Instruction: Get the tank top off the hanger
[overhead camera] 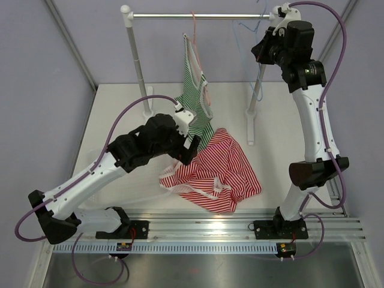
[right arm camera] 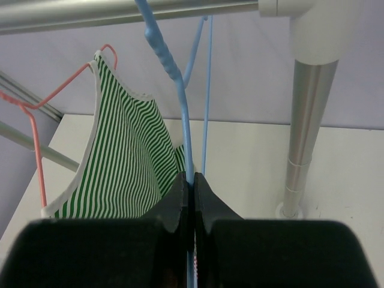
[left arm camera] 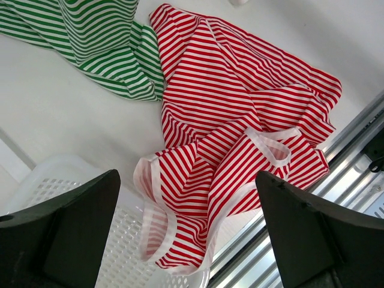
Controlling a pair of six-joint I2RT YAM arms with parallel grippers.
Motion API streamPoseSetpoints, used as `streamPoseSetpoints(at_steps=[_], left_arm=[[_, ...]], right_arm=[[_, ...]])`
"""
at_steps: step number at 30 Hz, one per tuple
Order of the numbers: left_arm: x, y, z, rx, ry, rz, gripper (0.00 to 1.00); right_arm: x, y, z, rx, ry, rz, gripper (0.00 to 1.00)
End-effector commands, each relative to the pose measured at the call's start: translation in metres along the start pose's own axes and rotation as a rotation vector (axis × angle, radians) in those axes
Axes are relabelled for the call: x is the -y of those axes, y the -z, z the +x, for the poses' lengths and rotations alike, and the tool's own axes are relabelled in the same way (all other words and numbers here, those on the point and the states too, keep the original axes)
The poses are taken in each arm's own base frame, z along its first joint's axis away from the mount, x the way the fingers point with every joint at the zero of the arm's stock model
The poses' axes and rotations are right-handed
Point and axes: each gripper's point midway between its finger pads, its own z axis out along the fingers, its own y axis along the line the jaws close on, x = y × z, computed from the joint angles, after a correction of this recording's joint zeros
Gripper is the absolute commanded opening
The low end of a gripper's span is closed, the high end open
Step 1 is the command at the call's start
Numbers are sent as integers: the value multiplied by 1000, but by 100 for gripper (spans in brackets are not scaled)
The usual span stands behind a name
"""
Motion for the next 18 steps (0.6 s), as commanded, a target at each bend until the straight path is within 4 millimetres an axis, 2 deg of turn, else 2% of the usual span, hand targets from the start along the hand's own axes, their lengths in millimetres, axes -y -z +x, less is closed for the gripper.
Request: streamPoseSetpoints(at_steps=[1,3,4,9,11,14,16,17,18], left_arm=[[-8,-2,-18,49,20,-69,99],[-6,-15,-18,18,21,-71,99],[-4,-20,-17,5,17,-74,99],[8,-48,-13,-44,0,-55,99],[12,-60,-4,-74,-9,-46,99],[20,-79,7,-109,-23,-16,99],[28,-87,14,-131,-34,4,99],[29,-95,19,-147,-40,6,99],[33,-99,22,-157,-45,15,99]], right_arm=[[3,0,-12,34,33,32,0],[6,-4,-6,23,37,39,0],[9,-8,3,1,37,45,0],[7,-5,8,-15,61,27,6],[5,2,4,-8,71,23,29],[6,12,0,6,84,31,45],[6,19,1,3,84,35,63],[3,29,-6,24,83,30,70],[2,34,-6,26,81,30,73]])
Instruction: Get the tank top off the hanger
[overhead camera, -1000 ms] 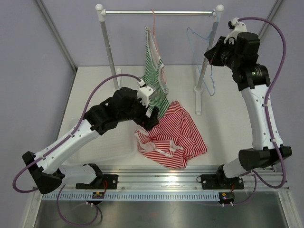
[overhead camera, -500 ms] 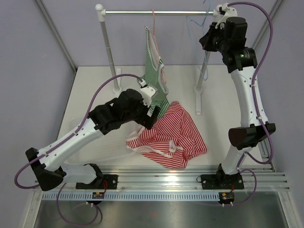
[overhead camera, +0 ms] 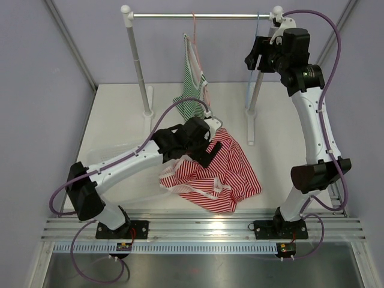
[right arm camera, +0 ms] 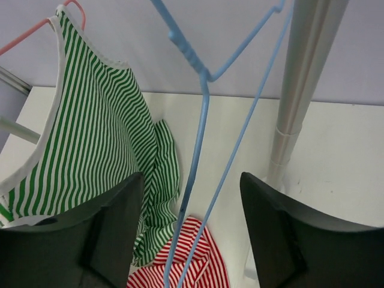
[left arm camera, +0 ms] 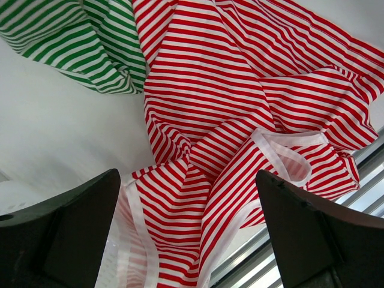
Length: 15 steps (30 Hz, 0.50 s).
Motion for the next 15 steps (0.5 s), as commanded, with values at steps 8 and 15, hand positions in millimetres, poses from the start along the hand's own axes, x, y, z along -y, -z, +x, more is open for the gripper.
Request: streamPoseSetpoints(at_steps=[8,15], left_arm=[[44,-50,0,-44,-66,116,99],[69,-93,32,-142,-77,154,99]], right_arm=[[-13,135,-54,247,-31,19,100],[-17,197,-36,330,-62,-14,100]])
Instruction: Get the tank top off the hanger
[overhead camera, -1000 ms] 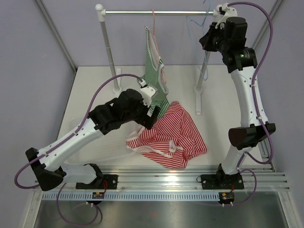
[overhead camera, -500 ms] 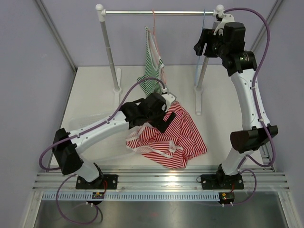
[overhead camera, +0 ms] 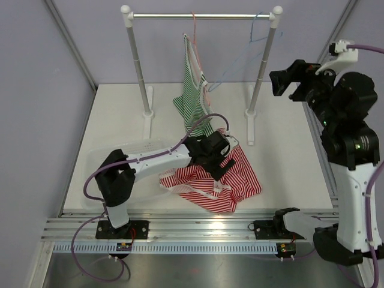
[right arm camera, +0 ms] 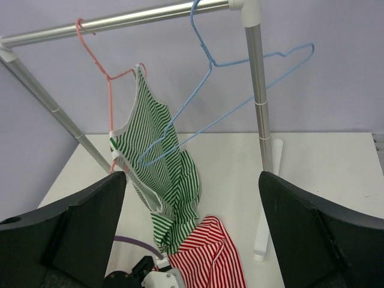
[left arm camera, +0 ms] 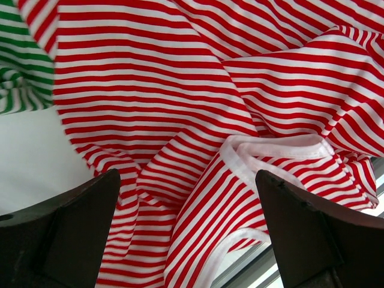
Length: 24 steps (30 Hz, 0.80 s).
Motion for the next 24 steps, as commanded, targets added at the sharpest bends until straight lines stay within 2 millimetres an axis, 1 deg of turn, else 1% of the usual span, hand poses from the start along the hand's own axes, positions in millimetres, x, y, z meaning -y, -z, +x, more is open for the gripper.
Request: streamPoseSetpoints(at_steps=[1,2,3,4,6,7,10,11,12,13,16,17,19,20,21,22,23,24], left_arm=[[24,-17,-15,33,-4,74,99],[29,-23,-14,28,-1,93,99],[35,-29,-8,11,-3,112,99],[38,-41,1,-12,0,118,99],[46,-50,10,-37,16,137,99],[48,-57,15,-47,20,144,97],[54,-68,25,-58,37,153,90],[55,-72,28,-65,44,152,80],[54,-74,31,-69,47,148,74],[55,-78,33,-65,50,146,50],[55,-80,32,-50,55,150,19],[56,-78,28,-41,53,149,1],[55,-72,23,-35,55,143,0],[55,-56,8,9,57,142,0],[53,-47,4,31,58,132,0],[48,-33,-7,82,71,108,0],[40,-8,-19,159,83,80,0],[36,9,-29,212,88,70,0]], right_arm=[[-3,18,-5,61,-23,-12,99],[-2,19,2,50,-21,-16,100],[-4,22,4,48,-18,-26,100],[-4,27,4,53,-15,-27,100],[-2,30,8,45,-6,-25,100],[-3,33,8,44,-1,-28,99],[-5,37,7,42,13,-44,99],[-7,39,5,43,15,-49,100],[-9,40,5,39,15,-61,99],[-11,41,3,35,11,-68,99],[-17,43,-1,46,-4,-93,100],[-18,43,-1,44,-6,-99,99],[-20,44,0,41,-7,-110,99],[-20,44,-1,43,-6,-109,100],[-20,46,-2,46,-5,-108,99],[-20,48,-3,52,1,-104,100],[-17,49,-4,59,5,-93,99],[-17,52,-6,67,8,-87,99]])
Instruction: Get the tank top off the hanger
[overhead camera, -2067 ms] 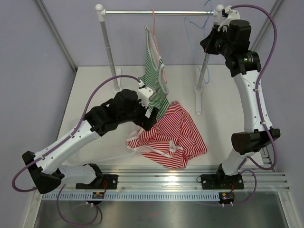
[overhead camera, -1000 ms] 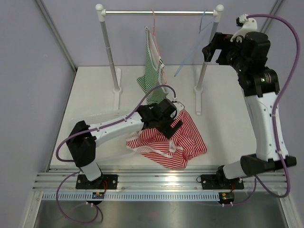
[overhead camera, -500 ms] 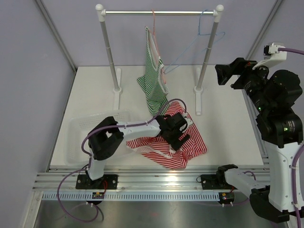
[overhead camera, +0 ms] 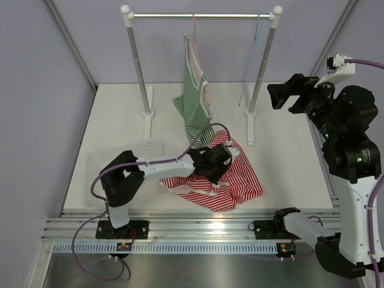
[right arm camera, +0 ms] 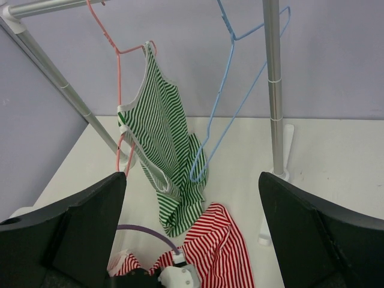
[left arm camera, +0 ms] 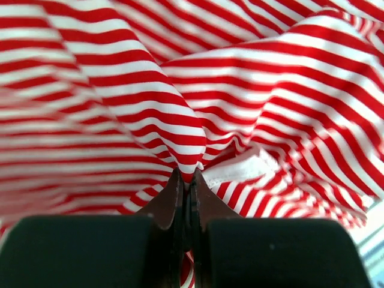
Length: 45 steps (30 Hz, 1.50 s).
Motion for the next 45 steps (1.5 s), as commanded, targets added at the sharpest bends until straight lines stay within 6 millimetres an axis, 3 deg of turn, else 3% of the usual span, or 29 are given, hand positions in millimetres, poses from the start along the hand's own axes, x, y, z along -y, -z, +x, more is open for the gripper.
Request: streamPoseSetpoints(at_steps=[1,2,5,6,7,9,10,12,13,17,20,23,26,29,34,36,37,38,40,42,44,45], left_arm=[[-4,85,-62,298,20,-58,0],[-5,115,-70,371,24,-62,0],[-24,158,-77,480,52,-159,0],[-28,181,-78,525,56,-175,0],[-42,196,-78,556,71,-245,0],[-58,219,-72,578,89,-327,0],[-70,246,-73,635,114,-391,0],[-84,272,-66,662,132,-469,0],[-96,299,-66,715,166,-537,0],[-131,351,-45,751,248,-746,0],[-153,373,-28,757,328,-879,0],[-173,387,5,729,425,-1001,0],[-188,386,31,738,589,-1011,0],[-200,351,57,661,685,-928,0],[-198,308,69,556,797,-769,0],[-195,304,76,536,838,-757,0],[-193,297,80,529,884,-743,0],[-193,292,89,489,910,-756,0],[-194,279,96,431,970,-745,0],[-195,258,103,349,999,-729,0],[-192,241,106,289,1066,-638,0],[-194,226,105,275,1088,-590,0]], right_arm=[[-7,15,-22,71,20,-15,99],[-5,17,-24,80,22,-4,99],[-4,18,-24,86,25,2,99],[-3,18,-24,90,25,6,99],[-3,19,-25,94,25,8,99],[-3,17,-27,98,28,10,99],[-3,17,-29,101,30,10,100],[-2,13,-30,100,29,13,99],[-3,12,-32,106,30,10,100],[-6,2,-32,103,17,-9,99],[-10,-5,-35,111,1,-29,100],[-11,-16,-36,110,-3,-36,99],[-11,-21,-40,116,8,-37,99],[-17,-34,-40,98,41,-81,100],[-39,-52,-38,59,116,-224,100],[-41,-66,-33,29,119,-247,100],[-44,-67,-40,39,120,-255,100],[-44,-82,-31,5,111,-272,99],[-54,-89,-32,-11,105,-328,99],[-70,-107,-16,-63,86,-410,99],[-81,-116,-15,-66,100,-419,100],[-89,-129,3,-117,102,-434,100]])
